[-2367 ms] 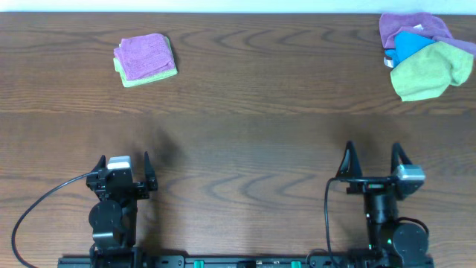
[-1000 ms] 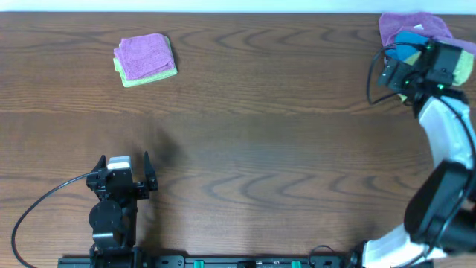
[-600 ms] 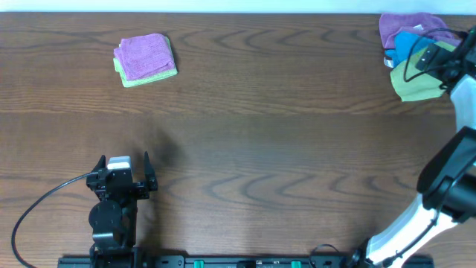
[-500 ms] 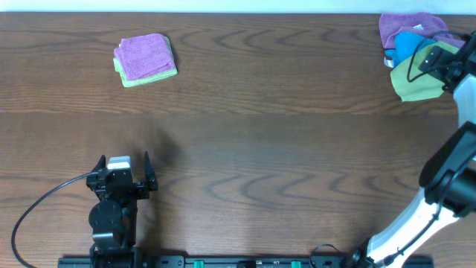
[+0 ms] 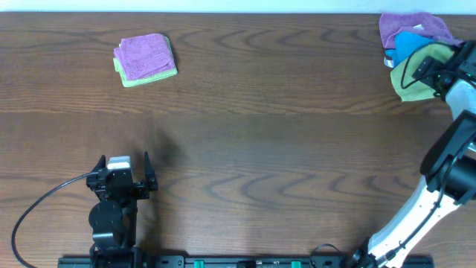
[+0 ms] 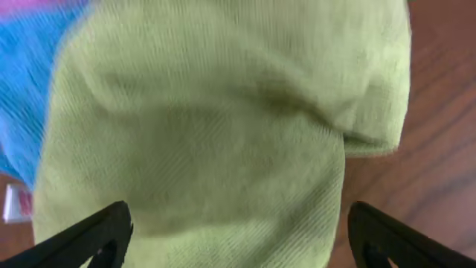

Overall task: Fold the cloth
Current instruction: 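Grasp the lime-green cloth with the right gripper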

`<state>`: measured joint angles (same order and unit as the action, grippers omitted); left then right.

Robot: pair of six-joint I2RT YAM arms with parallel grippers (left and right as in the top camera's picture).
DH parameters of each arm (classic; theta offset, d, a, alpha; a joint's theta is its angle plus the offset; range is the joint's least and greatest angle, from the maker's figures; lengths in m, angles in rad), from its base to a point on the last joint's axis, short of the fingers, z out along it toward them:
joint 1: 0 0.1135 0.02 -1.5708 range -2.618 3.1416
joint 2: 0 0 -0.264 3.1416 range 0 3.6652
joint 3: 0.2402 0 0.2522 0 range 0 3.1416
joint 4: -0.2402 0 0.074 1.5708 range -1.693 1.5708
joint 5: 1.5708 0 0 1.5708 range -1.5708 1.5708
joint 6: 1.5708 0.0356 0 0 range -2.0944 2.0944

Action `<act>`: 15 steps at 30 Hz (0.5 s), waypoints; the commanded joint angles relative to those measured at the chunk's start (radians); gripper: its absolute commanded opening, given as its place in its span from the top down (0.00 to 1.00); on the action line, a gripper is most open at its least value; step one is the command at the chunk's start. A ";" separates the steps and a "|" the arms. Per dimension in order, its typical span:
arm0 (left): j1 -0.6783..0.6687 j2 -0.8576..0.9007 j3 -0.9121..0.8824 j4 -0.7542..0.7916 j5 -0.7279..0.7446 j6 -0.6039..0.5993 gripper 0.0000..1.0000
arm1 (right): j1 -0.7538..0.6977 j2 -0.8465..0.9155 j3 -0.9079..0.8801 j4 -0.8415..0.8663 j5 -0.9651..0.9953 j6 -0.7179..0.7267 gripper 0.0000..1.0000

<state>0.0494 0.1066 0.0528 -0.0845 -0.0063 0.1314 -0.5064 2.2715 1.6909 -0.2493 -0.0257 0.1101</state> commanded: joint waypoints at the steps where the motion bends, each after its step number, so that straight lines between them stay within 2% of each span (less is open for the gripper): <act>1: -0.004 -0.006 -0.037 -0.014 -0.001 0.000 0.05 | -0.001 0.009 0.022 0.050 -0.010 0.009 0.08; 6: -0.004 -0.006 -0.037 -0.014 -0.001 0.000 0.05 | -0.001 0.024 0.023 0.126 -0.050 0.009 0.07; 11: -0.004 -0.006 -0.037 -0.014 -0.001 0.000 0.05 | -0.001 0.067 0.024 0.129 -0.063 0.019 0.08; 14: -0.004 -0.006 -0.037 -0.014 -0.001 0.000 0.05 | -0.001 0.083 0.024 0.117 -0.095 0.039 0.17; 15: -0.004 -0.006 -0.037 -0.014 -0.001 0.000 0.05 | -0.001 0.087 0.024 0.116 -0.098 0.045 0.22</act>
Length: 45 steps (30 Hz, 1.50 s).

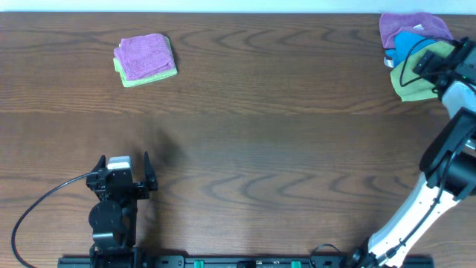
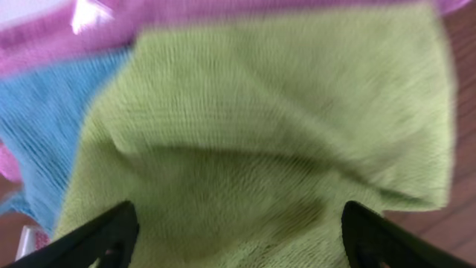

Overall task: Fold the cloth
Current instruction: 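Grasp the lime-green cloth with the right gripper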

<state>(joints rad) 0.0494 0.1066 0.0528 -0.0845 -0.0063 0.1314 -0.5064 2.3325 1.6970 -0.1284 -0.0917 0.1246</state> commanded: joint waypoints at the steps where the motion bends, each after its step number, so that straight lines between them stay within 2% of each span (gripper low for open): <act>1: -0.004 -0.006 -0.037 -0.014 -0.001 0.000 0.04 | -0.001 0.026 0.018 -0.006 -0.033 0.032 0.43; 2: -0.004 -0.006 -0.037 -0.014 -0.001 0.000 0.05 | 0.000 0.026 0.017 -0.007 -0.033 0.035 0.56; 6: -0.004 -0.006 -0.037 -0.014 -0.001 0.000 0.05 | 0.001 0.026 0.018 -0.012 -0.053 0.064 0.84; 10: -0.004 -0.006 -0.037 -0.014 0.000 0.000 0.05 | 0.002 0.026 0.025 -0.014 -0.150 0.098 0.99; 12: -0.004 -0.006 -0.037 -0.014 -0.001 0.000 0.05 | 0.004 0.026 0.043 -0.023 -0.153 0.107 0.99; 13: -0.004 -0.006 -0.037 -0.014 -0.001 0.000 0.05 | 0.004 0.026 0.058 -0.037 -0.153 0.107 0.73; 14: -0.004 -0.006 -0.037 -0.014 -0.001 0.000 0.05 | 0.004 0.026 0.077 -0.057 -0.154 0.107 0.35; 15: -0.004 -0.006 -0.037 -0.014 -0.001 0.000 0.05 | 0.004 0.026 0.098 -0.079 -0.154 0.107 0.25; 16: -0.004 -0.006 -0.037 -0.014 -0.001 0.000 0.05 | 0.004 0.026 0.117 -0.093 -0.153 0.106 0.21; 18: -0.004 -0.006 -0.037 -0.014 -0.001 0.000 0.05 | 0.005 0.026 0.155 -0.103 -0.153 0.103 0.21; 22: -0.004 -0.006 -0.037 -0.014 -0.001 0.000 0.05 | 0.006 0.026 0.209 -0.073 -0.127 0.060 0.10; 30: -0.004 -0.006 -0.037 -0.014 -0.001 0.000 0.05 | 0.010 0.049 0.208 -0.047 -0.058 0.037 0.16; 31: -0.004 -0.006 -0.037 -0.014 -0.001 0.000 0.05 | 0.010 0.055 0.208 -0.048 -0.056 0.036 0.21; 32: -0.004 -0.006 -0.037 -0.014 -0.001 0.000 0.05 | 0.010 0.059 0.208 -0.053 -0.052 0.035 0.33; 33: -0.004 -0.006 -0.037 -0.014 -0.001 0.000 0.05 | 0.010 0.066 0.208 -0.059 -0.051 0.035 0.50; 38: -0.004 -0.006 -0.037 -0.014 -0.001 0.000 0.05 | 0.010 0.088 0.208 -0.092 -0.050 0.035 0.98; 45: -0.004 -0.006 -0.037 -0.014 -0.001 0.000 0.05 | 0.010 0.080 0.236 -0.130 -0.143 0.035 0.99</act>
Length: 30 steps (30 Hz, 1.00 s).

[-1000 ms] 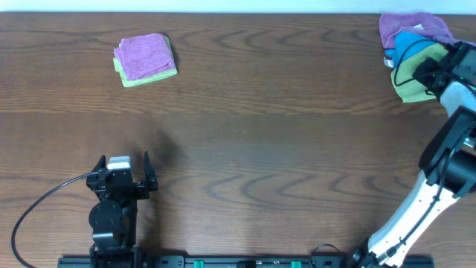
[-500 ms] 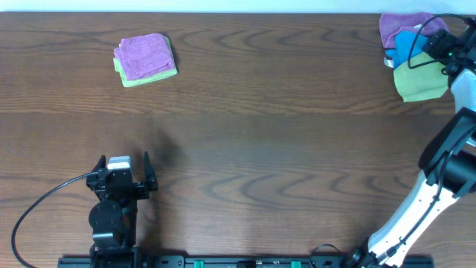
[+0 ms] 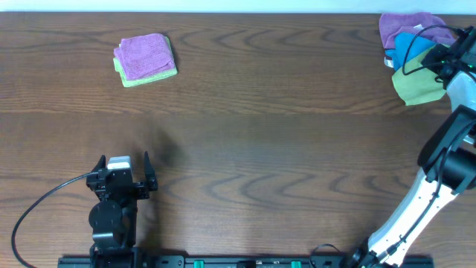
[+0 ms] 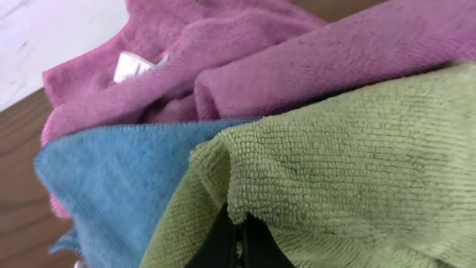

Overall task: Fold the cloth
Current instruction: 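Grasp the lime-green cloth with the right gripper, then lift the green cloth and drag it toward the table center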

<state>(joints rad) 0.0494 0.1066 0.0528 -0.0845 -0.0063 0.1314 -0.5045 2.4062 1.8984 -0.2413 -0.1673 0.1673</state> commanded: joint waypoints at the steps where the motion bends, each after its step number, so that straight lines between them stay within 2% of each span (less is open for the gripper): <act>1: -0.004 -0.006 -0.037 -0.014 -0.001 0.000 0.05 | 0.010 0.000 0.050 -0.033 -0.099 -0.008 0.99; 4: -0.004 -0.006 -0.037 -0.014 -0.001 0.000 0.05 | 0.024 -0.024 0.111 -0.097 -0.125 -0.011 0.99; 11: -0.004 -0.006 -0.037 -0.014 -0.001 0.000 0.05 | 0.095 -0.124 0.247 -0.298 -0.108 -0.125 0.99; 26: -0.004 -0.006 -0.037 -0.014 -0.001 0.000 0.05 | 0.270 -0.544 0.246 -0.744 0.000 -0.214 0.99; 30: -0.004 -0.006 -0.037 -0.014 -0.001 0.000 0.05 | 0.355 -0.649 0.246 -0.858 0.103 -0.213 0.99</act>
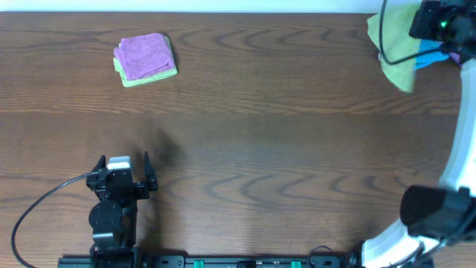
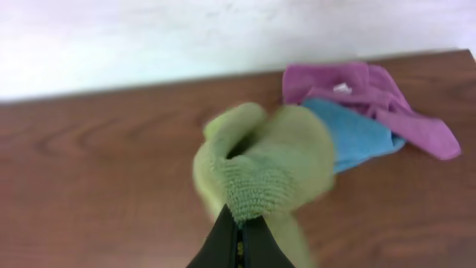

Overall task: Fold the cloth
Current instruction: 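Lift the green cloth and drag it toward the table center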

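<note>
My right gripper [image 2: 239, 231] is shut on a fold of the green cloth [image 2: 271, 167] and holds it hanging above the table's far right corner. From overhead the green cloth [image 1: 394, 46] droops below the right gripper [image 1: 428, 22]. A blue cloth [image 2: 353, 134] and a purple cloth [image 2: 387, 97] lie crumpled on the table beyond it. My left gripper [image 1: 124, 158] rests open at the near left, apart from any cloth.
A folded stack, purple on green [image 1: 144, 59], lies at the far left of the wooden table [image 1: 245, 134]. The table's far edge meets a white wall [image 2: 149, 37]. A black cable [image 1: 37, 208] loops beside the left arm.
My right gripper has risen with the green cloth, which now hangs clear of the blue and purple cloths instead of lying on the pile. The left arm has not moved.
My right gripper was open right over the green cloth on the pile, and stayed open just above it. Then it was shut on a fold of the green cloth. Now it holds that cloth lifted off the pile.
</note>
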`<state>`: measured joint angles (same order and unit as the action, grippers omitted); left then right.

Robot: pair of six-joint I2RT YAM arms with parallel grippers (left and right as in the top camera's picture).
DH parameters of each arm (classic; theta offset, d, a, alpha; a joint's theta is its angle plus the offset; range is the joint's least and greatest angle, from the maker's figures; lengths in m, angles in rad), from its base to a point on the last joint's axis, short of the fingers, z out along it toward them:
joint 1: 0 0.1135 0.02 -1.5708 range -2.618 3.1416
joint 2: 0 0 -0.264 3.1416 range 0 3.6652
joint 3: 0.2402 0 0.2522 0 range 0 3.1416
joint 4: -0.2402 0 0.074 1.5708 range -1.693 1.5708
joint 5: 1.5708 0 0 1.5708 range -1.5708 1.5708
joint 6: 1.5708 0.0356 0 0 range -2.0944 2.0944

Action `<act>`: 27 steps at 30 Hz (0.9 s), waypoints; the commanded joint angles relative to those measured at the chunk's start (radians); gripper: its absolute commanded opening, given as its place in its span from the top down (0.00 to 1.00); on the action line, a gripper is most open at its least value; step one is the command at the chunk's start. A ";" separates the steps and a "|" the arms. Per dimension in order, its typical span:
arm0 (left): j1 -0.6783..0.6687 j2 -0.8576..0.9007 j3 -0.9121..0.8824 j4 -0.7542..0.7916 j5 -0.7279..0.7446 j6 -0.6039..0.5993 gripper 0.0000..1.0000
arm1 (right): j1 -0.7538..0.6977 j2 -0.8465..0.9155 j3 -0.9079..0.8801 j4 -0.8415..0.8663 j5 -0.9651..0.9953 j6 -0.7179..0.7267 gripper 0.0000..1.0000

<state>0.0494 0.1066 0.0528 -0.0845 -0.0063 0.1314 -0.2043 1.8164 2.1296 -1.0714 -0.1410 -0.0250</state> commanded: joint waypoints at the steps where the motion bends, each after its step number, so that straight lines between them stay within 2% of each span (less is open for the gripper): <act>1: -0.004 -0.006 -0.037 -0.014 -0.001 0.000 0.05 | 0.087 -0.091 0.014 -0.063 0.099 -0.020 0.99; 5: -0.004 -0.006 -0.037 -0.014 -0.001 0.000 0.04 | 0.182 -0.212 -0.056 -0.116 0.116 -0.005 0.99; 13: -0.004 -0.006 -0.037 -0.014 -0.001 0.000 0.05 | 0.280 -0.575 -0.377 -0.079 0.175 0.058 0.98; 16: -0.004 -0.006 -0.037 -0.014 -0.001 0.000 0.05 | 0.296 -0.723 -0.487 -0.127 0.173 0.104 0.99; 21: -0.004 -0.006 -0.037 -0.014 -0.001 0.000 0.04 | 0.298 -0.923 -0.593 -0.314 0.106 0.151 0.98; 25: -0.004 -0.006 -0.037 -0.014 -0.001 0.000 0.05 | 0.298 -0.988 -0.609 -0.442 0.099 0.159 0.99; 27: -0.004 -0.006 -0.037 -0.014 -0.001 0.000 0.05 | 0.298 -0.977 -0.627 -0.423 0.050 0.139 0.99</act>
<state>0.0494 0.1066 0.0528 -0.0845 -0.0063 0.1314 0.0856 0.8165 1.5326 -1.5135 -0.0338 0.1066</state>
